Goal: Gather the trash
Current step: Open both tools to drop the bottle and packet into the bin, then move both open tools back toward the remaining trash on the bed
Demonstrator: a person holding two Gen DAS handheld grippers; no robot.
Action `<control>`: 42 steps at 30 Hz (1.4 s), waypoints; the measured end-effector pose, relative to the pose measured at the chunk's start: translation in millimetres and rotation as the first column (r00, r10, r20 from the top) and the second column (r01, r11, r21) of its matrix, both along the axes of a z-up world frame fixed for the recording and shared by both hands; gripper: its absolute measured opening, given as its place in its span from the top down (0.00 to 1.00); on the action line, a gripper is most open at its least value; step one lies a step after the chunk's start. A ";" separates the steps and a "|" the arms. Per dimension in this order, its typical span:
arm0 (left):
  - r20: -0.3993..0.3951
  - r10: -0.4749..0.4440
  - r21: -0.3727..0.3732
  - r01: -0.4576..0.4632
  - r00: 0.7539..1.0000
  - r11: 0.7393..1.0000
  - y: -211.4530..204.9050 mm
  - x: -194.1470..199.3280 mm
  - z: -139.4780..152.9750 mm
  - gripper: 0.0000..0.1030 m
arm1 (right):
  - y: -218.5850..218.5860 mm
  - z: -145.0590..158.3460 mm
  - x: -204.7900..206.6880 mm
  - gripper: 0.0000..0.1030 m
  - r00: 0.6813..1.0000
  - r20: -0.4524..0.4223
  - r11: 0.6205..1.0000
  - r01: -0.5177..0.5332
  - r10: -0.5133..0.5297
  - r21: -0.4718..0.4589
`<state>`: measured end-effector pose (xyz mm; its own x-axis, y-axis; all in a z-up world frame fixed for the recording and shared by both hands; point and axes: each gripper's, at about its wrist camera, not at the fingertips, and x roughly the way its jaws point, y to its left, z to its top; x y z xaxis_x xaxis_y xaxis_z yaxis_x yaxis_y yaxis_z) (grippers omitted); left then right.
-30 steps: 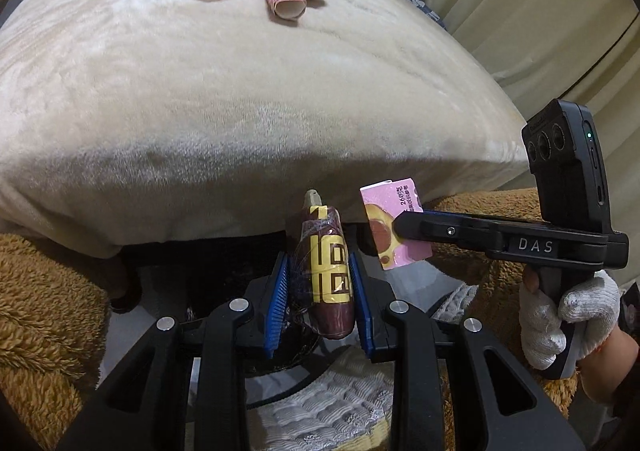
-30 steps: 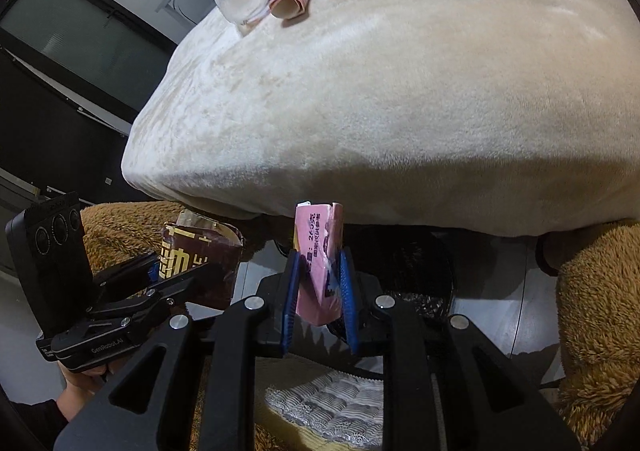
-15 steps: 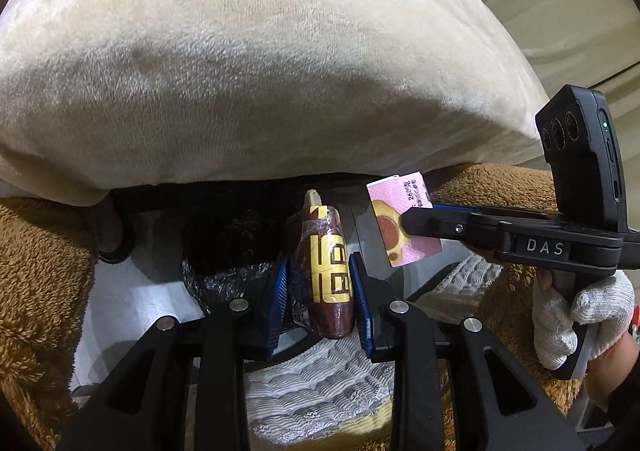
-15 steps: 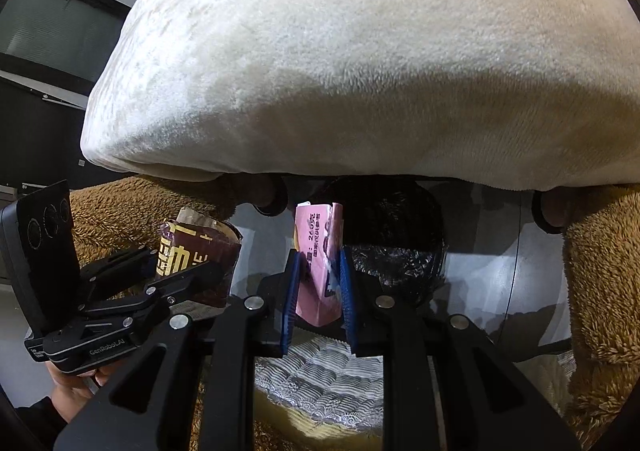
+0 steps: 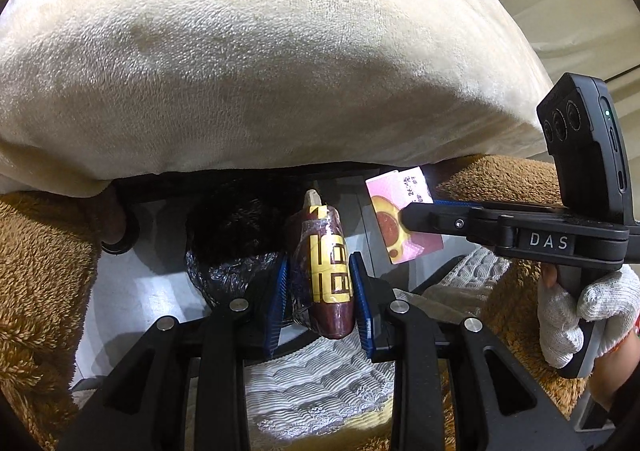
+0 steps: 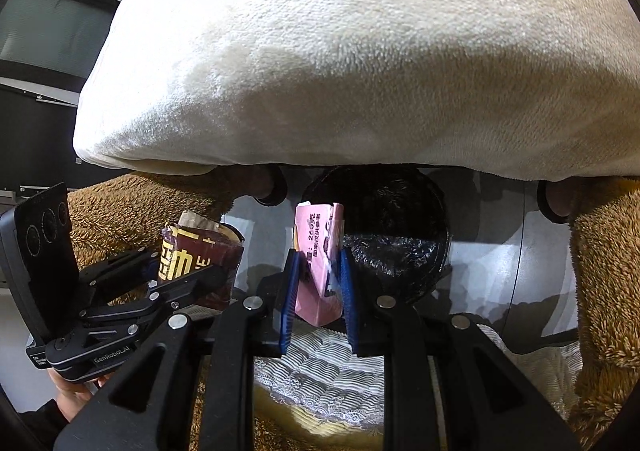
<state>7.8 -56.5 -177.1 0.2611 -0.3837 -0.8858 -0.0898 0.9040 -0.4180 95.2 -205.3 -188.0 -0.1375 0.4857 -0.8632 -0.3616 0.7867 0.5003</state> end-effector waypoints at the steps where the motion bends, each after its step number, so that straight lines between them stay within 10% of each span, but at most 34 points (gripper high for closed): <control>1: 0.001 0.000 0.000 0.000 1.000 1.000 0.9 0.4 0.7 0.72 | -0.2 0.5 0.0 0.78 1.000 0.003 1.000 0.000 0.000 0.001; 4: 0.002 0.005 -0.001 -0.005 1.000 1.000 2.7 1.1 0.5 0.71 | -1.5 1.6 0.3 0.77 1.000 0.000 1.000 0.008 -0.008 0.004; 6: 0.010 0.022 -0.003 -0.022 1.000 1.000 6.3 -0.2 1.3 0.52 | -3.0 1.7 2.0 0.76 1.000 -0.004 1.000 0.021 -0.021 0.008; 26: 0.152 0.061 0.016 -0.064 0.987 0.998 15.4 -9.0 30.9 0.52 | -10.3 27.1 -2.5 0.65 0.995 0.090 0.996 0.034 -0.041 0.084; 42: 0.433 0.048 0.057 -0.080 0.900 0.995 40.1 -14.5 102.1 0.38 | -36.2 107.2 -3.6 0.63 0.928 0.366 0.949 -0.047 -0.075 0.312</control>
